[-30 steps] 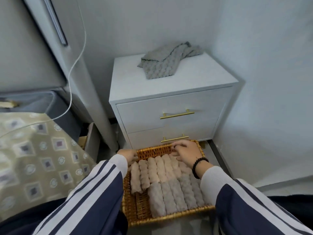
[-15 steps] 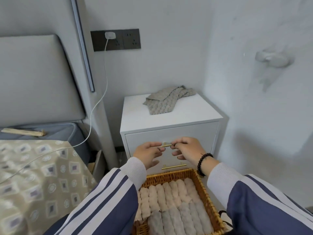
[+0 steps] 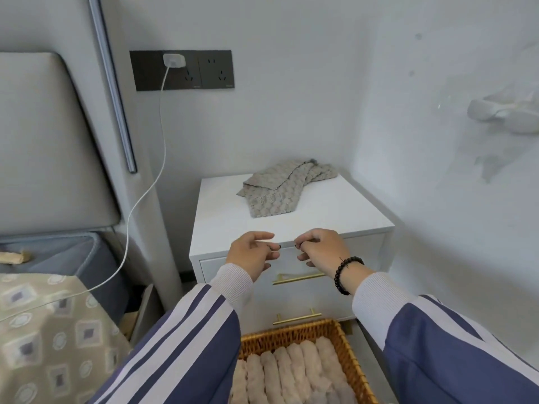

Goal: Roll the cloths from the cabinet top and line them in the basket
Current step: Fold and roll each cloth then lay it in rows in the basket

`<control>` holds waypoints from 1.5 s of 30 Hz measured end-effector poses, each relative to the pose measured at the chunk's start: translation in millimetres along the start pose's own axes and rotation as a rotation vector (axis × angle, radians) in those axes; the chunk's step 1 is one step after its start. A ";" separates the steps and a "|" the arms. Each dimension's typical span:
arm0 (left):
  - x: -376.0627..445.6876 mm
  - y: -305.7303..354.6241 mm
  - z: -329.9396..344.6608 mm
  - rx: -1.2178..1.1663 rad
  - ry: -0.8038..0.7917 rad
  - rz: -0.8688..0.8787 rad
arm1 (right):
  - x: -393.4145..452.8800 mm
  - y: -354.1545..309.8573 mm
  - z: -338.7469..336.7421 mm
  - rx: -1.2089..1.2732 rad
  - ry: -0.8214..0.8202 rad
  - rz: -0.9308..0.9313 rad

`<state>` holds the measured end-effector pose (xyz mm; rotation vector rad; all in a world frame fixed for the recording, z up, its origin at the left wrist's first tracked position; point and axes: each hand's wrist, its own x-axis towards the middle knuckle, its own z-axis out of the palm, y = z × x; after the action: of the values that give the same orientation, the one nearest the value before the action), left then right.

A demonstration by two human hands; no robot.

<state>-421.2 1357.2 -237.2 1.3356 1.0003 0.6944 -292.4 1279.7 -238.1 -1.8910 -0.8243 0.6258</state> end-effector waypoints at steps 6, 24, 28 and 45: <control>57.6 8.7 0.4 -0.021 0.069 0.155 | 53.4 -14.5 20.2 0.060 0.081 -0.063; 126.7 -5.7 -1.9 0.911 0.185 0.454 | 118.2 -14.8 48.8 -0.713 0.086 -0.233; 115.1 -5.5 -0.3 0.934 0.186 0.467 | 107.1 -13.6 46.3 -0.703 0.022 -0.322; 25.3 22.5 -10.3 0.372 0.055 0.335 | 54.4 -70.4 -10.6 -0.107 0.120 -0.373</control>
<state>-416.3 1387.4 -219.4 1.8462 0.9905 0.8248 -269.6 1338.1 -174.2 -1.7857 -1.1132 0.2400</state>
